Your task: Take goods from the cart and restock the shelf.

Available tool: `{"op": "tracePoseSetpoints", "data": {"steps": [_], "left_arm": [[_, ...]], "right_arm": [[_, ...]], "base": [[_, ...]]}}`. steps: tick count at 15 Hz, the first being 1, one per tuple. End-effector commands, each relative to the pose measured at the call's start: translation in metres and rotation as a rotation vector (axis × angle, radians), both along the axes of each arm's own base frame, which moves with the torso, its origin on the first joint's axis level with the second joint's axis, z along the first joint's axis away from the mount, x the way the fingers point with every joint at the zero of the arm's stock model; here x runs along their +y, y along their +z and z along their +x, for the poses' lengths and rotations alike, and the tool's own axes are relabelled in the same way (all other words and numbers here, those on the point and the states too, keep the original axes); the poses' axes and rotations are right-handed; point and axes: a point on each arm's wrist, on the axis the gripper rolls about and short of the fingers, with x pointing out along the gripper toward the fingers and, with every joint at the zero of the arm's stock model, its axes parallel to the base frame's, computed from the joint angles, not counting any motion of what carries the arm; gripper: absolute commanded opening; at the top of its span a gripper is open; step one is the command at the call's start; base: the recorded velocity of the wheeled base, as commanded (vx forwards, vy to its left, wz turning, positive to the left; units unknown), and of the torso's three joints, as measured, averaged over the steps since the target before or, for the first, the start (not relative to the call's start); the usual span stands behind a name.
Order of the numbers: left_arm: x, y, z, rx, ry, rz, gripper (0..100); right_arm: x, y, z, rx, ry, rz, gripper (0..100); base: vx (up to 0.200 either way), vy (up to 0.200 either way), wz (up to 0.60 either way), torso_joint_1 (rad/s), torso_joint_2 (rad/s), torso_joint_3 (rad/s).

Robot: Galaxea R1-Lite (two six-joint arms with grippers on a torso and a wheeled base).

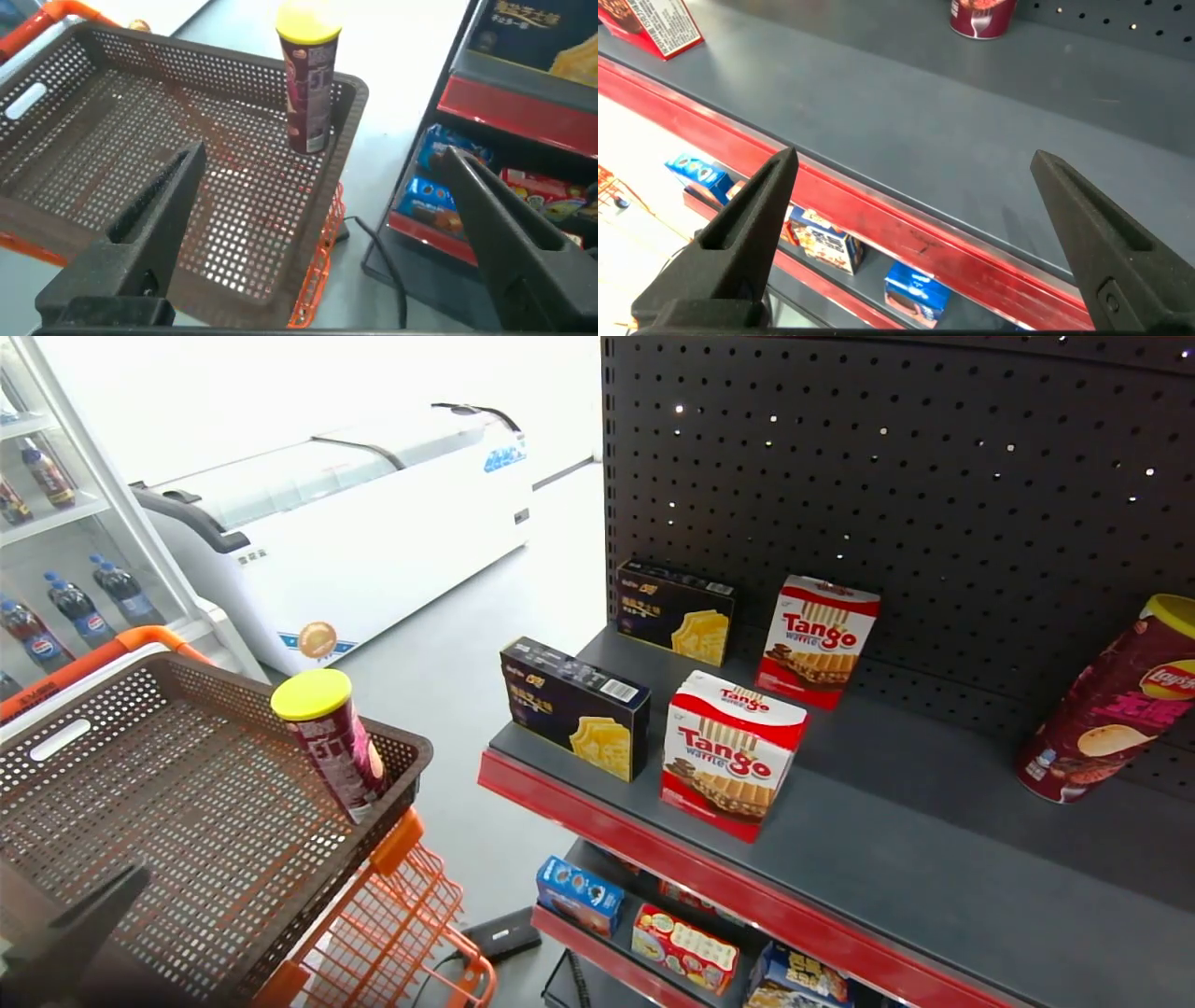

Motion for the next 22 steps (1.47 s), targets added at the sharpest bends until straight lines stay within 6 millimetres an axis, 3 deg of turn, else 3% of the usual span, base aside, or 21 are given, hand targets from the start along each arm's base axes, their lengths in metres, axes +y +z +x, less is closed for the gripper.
{"op": "tracePoseSetpoints", "data": {"steps": [1, 6, 13, 18, 22], "left_arm": [[0.002, -0.023, 0.066, 0.187, -0.002, -0.009, 100], [0.005, -0.056, 0.13, 0.157, -0.008, 0.044, 100], [0.01, -0.101, 0.2, 0.008, 0.01, 0.076, 100], [0.015, -0.114, 0.242, -0.064, 0.019, 0.085, 100], [0.014, -0.12, 0.262, -0.086, 0.015, 0.085, 100]], "right_arm": [[0.0, 0.0, 0.0, 0.001, 0.0, 0.0, 100], [0.0, 0.0, 0.0, 0.001, 0.0, 0.0, 100], [0.0, 0.0, 0.0, 0.001, 0.0, 0.0, 100], [0.0, 0.0, 0.0, 0.001, 0.0, 0.0, 100], [0.0, 0.0, 0.0, 0.001, 0.0, 0.0, 100]], "base": [[0.0, 0.0, 0.0, 0.0, 0.0, 0.0], [0.0, 0.0, 0.0, 0.0, 0.0, 0.0], [0.0, 0.0, 0.0, 0.0, 0.0, 0.0], [0.0, 0.0, 0.0, 0.0, 0.0, 0.0], [0.0, 0.0, 0.0, 0.0, 0.0, 0.0]]}}
